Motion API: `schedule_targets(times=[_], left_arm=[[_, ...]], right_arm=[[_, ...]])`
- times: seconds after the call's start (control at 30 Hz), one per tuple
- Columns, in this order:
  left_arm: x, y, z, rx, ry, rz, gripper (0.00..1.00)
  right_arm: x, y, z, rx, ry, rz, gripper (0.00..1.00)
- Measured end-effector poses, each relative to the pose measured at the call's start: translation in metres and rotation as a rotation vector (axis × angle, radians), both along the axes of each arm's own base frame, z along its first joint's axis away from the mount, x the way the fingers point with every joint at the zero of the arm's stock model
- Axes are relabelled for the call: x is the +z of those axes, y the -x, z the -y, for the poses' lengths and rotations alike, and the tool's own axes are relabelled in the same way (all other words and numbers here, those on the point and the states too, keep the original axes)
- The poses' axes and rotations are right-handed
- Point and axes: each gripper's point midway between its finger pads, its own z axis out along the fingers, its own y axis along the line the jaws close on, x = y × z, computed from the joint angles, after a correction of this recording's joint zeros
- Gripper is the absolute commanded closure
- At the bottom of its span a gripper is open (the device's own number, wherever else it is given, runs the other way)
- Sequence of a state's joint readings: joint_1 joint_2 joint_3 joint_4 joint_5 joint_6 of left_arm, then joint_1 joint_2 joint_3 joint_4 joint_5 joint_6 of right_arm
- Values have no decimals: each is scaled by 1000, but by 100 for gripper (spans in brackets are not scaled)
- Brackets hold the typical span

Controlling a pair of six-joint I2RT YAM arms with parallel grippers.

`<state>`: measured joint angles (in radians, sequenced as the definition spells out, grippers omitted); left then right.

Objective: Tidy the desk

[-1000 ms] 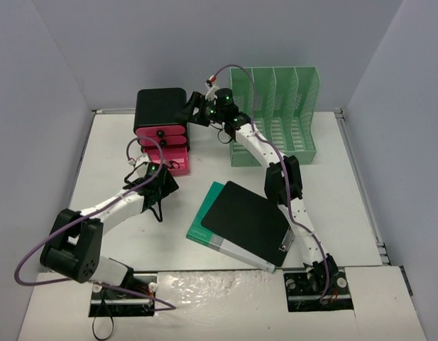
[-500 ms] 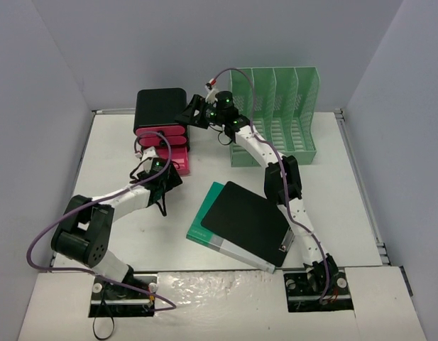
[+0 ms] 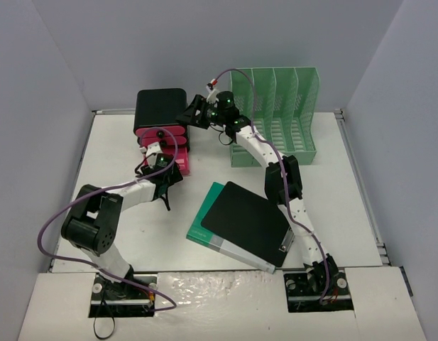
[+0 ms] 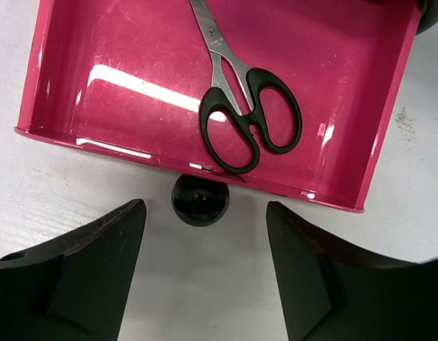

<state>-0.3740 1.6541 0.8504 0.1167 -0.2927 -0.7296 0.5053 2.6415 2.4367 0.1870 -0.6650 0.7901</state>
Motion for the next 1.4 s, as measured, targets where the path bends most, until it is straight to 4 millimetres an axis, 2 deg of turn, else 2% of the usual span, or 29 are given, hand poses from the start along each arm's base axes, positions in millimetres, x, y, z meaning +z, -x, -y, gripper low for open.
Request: schedule_targets(times=[0.2, 0.43, 0.5, 0.97, 1.4], left_arm=[[-8, -11, 0, -4, -35, -3, 43], [-15, -20, 2, -20, -60, -10, 65], [-14, -23, 2, -23, -72, -8, 67], [-6, -40, -5, -27, -146, 10, 69], [-3, -57, -18, -23, -143, 4, 69]], right_arm=[[0, 0, 0, 3, -2, 1, 55], [0, 0, 0, 4, -2, 1, 60], [0, 0, 0, 4, -2, 2, 61], [0, 0, 0, 4, -1, 3, 62], [0, 2, -2, 11, 0, 6, 62]])
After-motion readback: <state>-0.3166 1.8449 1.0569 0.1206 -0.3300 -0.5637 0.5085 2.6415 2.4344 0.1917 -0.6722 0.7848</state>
